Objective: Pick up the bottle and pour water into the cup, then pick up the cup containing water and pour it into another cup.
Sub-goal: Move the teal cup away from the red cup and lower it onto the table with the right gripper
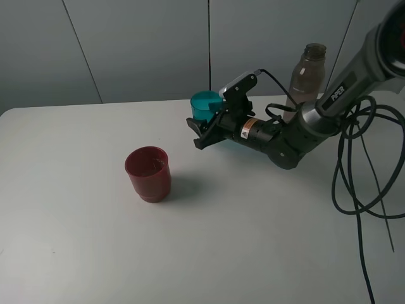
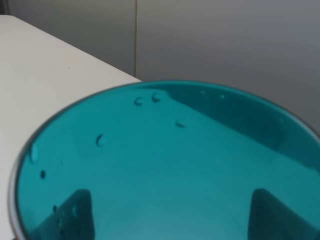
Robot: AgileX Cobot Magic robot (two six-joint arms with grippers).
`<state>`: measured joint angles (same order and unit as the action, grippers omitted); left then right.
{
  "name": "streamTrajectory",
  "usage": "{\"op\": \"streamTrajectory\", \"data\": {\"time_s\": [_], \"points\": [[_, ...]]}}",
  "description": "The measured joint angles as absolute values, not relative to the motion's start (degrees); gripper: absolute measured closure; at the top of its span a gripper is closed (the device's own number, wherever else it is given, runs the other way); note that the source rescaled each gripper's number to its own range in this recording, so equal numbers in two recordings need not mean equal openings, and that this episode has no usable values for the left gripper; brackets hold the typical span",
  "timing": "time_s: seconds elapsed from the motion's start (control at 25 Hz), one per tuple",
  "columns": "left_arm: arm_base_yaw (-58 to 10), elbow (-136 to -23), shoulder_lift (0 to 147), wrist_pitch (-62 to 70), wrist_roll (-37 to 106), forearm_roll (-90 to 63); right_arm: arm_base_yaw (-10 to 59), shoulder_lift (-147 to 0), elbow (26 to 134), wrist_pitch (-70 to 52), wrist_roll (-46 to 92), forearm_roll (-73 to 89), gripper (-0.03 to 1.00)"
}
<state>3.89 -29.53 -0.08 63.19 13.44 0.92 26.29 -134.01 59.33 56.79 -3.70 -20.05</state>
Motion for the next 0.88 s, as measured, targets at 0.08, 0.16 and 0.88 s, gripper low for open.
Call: {"op": "streamTrajectory", "data": {"time_s": [0.08, 0.16, 0.88], "points": [[3.9, -29.5, -0.1, 63.2, 13.4, 0.9, 26.3, -135.1, 59.3, 57.1, -3.6, -19.4, 0.92], [3.9, -29.5, -0.1, 63.2, 13.4, 0.9, 26.3, -136.0, 59.3, 57.1, -3.6, -18.7, 0.92], [3.9, -29.5, -0.1, 63.2, 13.2, 0.9, 26.3, -136.7, 59.3, 56.6, -3.6, -18.1, 0.56]]}}
